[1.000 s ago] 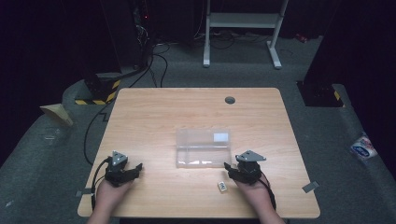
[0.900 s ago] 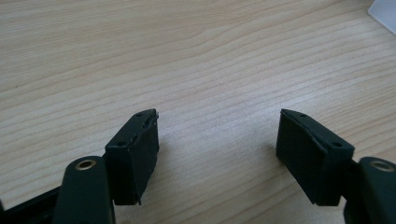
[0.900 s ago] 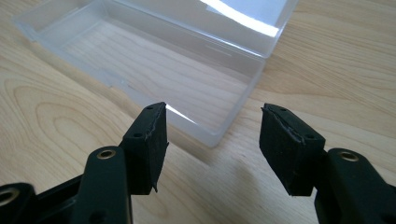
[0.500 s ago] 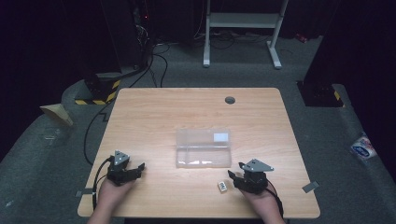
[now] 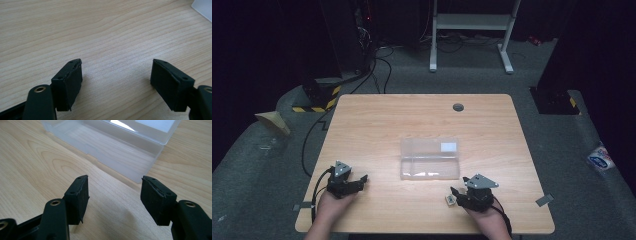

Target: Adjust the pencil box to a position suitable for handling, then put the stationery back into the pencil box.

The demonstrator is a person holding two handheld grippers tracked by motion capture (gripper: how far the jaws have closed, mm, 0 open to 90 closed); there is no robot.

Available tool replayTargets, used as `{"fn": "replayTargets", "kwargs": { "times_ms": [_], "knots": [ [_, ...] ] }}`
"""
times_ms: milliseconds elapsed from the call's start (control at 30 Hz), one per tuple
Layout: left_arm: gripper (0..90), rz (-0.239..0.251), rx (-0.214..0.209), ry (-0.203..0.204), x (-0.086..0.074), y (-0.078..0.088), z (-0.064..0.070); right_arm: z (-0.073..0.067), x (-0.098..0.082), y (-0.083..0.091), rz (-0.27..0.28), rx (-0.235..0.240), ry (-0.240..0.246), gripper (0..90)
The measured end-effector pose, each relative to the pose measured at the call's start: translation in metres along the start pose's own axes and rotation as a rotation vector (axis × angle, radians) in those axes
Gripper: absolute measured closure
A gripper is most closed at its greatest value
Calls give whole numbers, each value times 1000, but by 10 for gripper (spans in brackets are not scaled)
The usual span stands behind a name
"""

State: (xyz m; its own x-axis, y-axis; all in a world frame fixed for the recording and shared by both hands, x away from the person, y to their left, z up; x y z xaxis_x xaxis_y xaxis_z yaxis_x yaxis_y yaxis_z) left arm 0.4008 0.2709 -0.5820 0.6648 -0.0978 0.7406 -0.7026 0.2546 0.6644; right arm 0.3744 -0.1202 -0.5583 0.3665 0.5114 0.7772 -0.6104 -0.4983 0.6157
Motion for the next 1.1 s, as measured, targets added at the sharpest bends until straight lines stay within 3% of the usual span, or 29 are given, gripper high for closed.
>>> {"fn": "replayTargets", "kwargs": {
  "times_ms": [233,800,1100],
  "knots": [
    [260,4,6,3,1,-1,0,-5,0,0,3,39,-23,388],
    [264,3,6,-4,0,0,1,-35,-6,-1,-38,137,44,496],
    [264,-8,0,-6,2,-2,2,-41,-13,0,-73,141,68,590]
  ]
}}
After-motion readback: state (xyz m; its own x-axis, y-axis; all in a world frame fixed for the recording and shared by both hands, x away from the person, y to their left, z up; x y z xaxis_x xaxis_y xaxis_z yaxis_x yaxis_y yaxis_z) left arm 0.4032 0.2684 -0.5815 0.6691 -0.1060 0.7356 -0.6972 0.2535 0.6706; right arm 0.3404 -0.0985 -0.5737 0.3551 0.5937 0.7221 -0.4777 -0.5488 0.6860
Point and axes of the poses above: each handheld gripper's, and its own axes: y roughly backward along the jaws, x roughly out of its top, z roughly to its right, the point moved 8 cm from there along -y, roughly forward along the jaws, and after that the axes turned 8 degrees about y, right-handed, at the moved point
